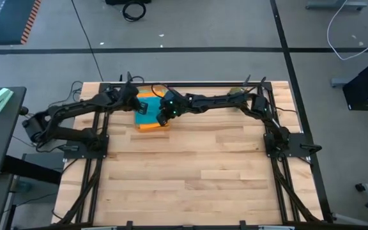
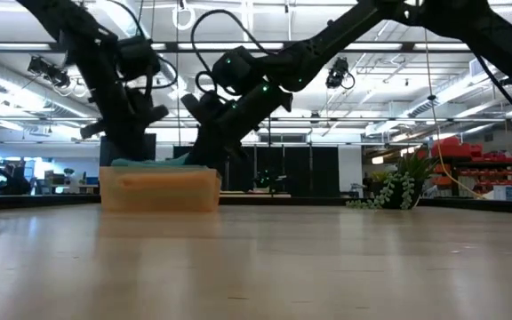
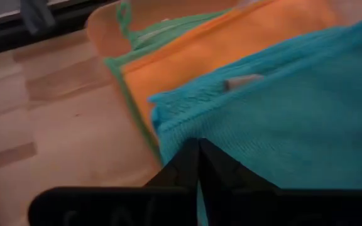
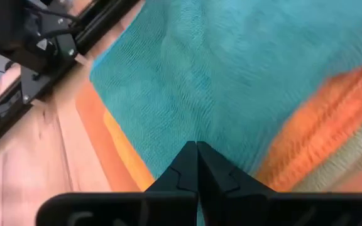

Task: Fold microfiber towels
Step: Put the blue microfiber cloth into the orange bin

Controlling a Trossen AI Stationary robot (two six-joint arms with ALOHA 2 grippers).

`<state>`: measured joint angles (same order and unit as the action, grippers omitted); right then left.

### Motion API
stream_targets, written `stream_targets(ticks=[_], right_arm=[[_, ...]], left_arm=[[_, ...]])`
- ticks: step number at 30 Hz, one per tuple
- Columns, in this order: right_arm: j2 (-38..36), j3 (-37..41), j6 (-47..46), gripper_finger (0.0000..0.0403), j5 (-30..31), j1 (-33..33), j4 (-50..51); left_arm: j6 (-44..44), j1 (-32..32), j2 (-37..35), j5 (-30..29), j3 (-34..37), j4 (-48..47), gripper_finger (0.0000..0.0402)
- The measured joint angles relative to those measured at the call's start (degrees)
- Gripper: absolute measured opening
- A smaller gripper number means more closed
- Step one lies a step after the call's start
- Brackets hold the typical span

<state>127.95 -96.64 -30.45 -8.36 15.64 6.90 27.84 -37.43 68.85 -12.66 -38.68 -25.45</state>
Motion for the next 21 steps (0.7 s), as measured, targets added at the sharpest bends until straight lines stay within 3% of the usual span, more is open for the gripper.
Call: stream_targets(ticks=[5,11,16,21], right_arm=[[-0.1,0.0,-0.2,0.0004,0.3,0.0,2.1],[-0.1,0.0,-0.8,0.0003,-1.1,0.0,3.3],[-2.3,0.0,-0.5,0.0003,-4.1,0.6,4.1],[-6.3,-0.1,0.8,0.0003,-2.3,1.7,2.2]], left_arm=[[-3.3,-2.5,2.8,0.4,0.5,1.0,0.0007],[-3.5,-4.9,3.9,0.6,0.5,4.0,0.0024],[-4.8,-5.2,-0.7,0.4,-0.4,4.1,0.0016],[-4.5,-4.8,-7.4,3.6,-0.9,3.4,0.0007]])
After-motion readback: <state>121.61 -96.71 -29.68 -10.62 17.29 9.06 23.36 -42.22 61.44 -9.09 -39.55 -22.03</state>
